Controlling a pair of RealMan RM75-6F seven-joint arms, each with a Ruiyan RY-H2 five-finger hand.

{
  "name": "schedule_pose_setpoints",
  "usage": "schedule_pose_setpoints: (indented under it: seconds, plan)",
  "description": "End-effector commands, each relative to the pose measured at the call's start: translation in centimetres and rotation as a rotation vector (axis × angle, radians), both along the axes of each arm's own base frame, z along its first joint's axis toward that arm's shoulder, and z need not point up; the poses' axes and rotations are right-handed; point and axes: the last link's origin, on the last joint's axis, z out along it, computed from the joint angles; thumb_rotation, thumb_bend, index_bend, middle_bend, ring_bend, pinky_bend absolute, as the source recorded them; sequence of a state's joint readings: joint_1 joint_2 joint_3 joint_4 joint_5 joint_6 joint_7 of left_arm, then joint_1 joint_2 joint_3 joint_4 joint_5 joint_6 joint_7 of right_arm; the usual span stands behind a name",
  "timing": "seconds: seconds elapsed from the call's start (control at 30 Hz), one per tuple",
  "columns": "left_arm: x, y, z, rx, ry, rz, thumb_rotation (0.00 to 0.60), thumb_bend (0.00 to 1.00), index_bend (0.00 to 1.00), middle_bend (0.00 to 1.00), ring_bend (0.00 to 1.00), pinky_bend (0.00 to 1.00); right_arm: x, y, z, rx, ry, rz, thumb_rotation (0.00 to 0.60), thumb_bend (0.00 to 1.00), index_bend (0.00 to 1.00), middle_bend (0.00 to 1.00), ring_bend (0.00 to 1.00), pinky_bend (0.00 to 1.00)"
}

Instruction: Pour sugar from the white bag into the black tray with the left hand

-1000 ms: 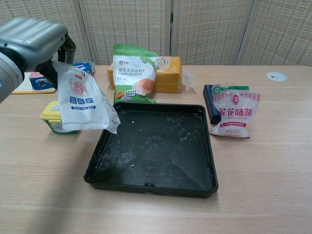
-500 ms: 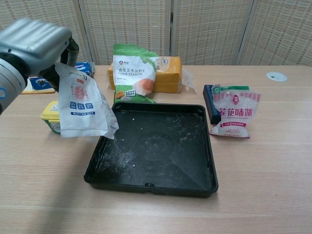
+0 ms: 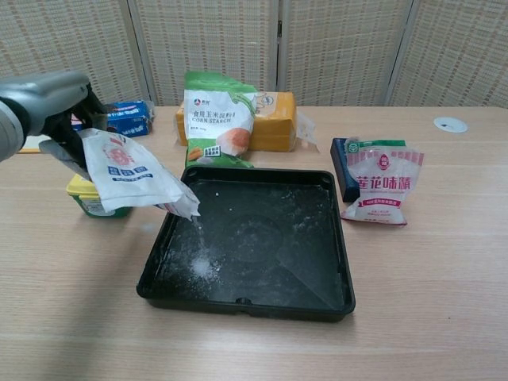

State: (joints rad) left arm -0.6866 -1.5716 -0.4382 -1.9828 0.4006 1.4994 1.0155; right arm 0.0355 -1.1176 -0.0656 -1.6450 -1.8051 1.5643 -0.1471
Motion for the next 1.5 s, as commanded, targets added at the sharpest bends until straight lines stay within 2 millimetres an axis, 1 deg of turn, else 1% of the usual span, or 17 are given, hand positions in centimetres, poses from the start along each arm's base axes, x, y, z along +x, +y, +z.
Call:
schedule_pose_setpoints:
  seconds: [0.03,0.23,0.37,0.57,0.67,0.87,0.97,1.1,1.5]
  plan:
    - [-1.4,0.5,2.5,-0.153,-0.317,0.211,0.600,0.23,0.95,1.00,1.00,1.00,0.0,0.1,-0.1,-0.001,0.001,0.001,0.600,0.27,0.00,0.00,0.00,0.00]
    - [-3.7,0.9,2.9,-0.260,-0.464,0.311,0.600,0.22,0.96,1.00,1.00,1.00,0.0,0.0,-0.2,0.002,0.005,-0.004,0.600,0.28,0.00,0.00,0.00,0.00]
    - [-4.6,1.2,2.7,-0.274,-0.527,0.340,0.600,0.22,0.96,1.00,1.00,1.00,0.0,-0.1,-0.4,0.005,0.010,-0.004,0.600,0.28,0.00,0.00,0.00,0.00]
    - [-5.8,1.3,1.5,-0.326,-0.575,0.371,0.600,0.22,0.96,1.00,1.00,1.00,0.1,0.0,-0.3,-0.002,0.008,-0.004,0.600,0.28,0.00,0.00,0.00,0.00]
    - [-6.3,1.6,1.1,-0.339,-0.597,0.377,0.600,0.22,0.96,1.00,1.00,1.00,0.0,0.0,-0.2,-0.005,0.005,-0.005,0.600,0.27,0.00,0.00,0.00,0.00]
    - [-7.5,2.6,0.8,-0.340,-0.635,0.366,0.600,0.22,0.97,1.00,1.00,1.00,0.0,0.1,-0.2,0.000,0.005,-0.005,0.600,0.28,0.00,0.00,0.00,0.00]
    - [-8.0,3.4,0.8,-0.343,-0.680,0.355,0.600,0.22,0.97,1.00,1.00,1.00,0.0,0.0,-0.3,0.004,0.009,-0.007,0.600,0.27,0.00,0.00,0.00,0.00]
    - [-8.8,4.3,0.8,-0.328,-0.686,0.344,0.600,0.22,0.97,1.00,1.00,1.00,-0.1,-0.2,-0.3,-0.005,0.012,-0.018,0.600,0.27,0.00,0.00,0.00,0.00]
    - [-11.1,5.3,-1.2,-0.361,-0.724,0.380,0.600,0.22,0.98,1.00,1.00,1.00,-0.3,-0.8,-0.7,-0.005,0.023,-0.039,0.600,0.28,0.00,0.00,0.00,0.00]
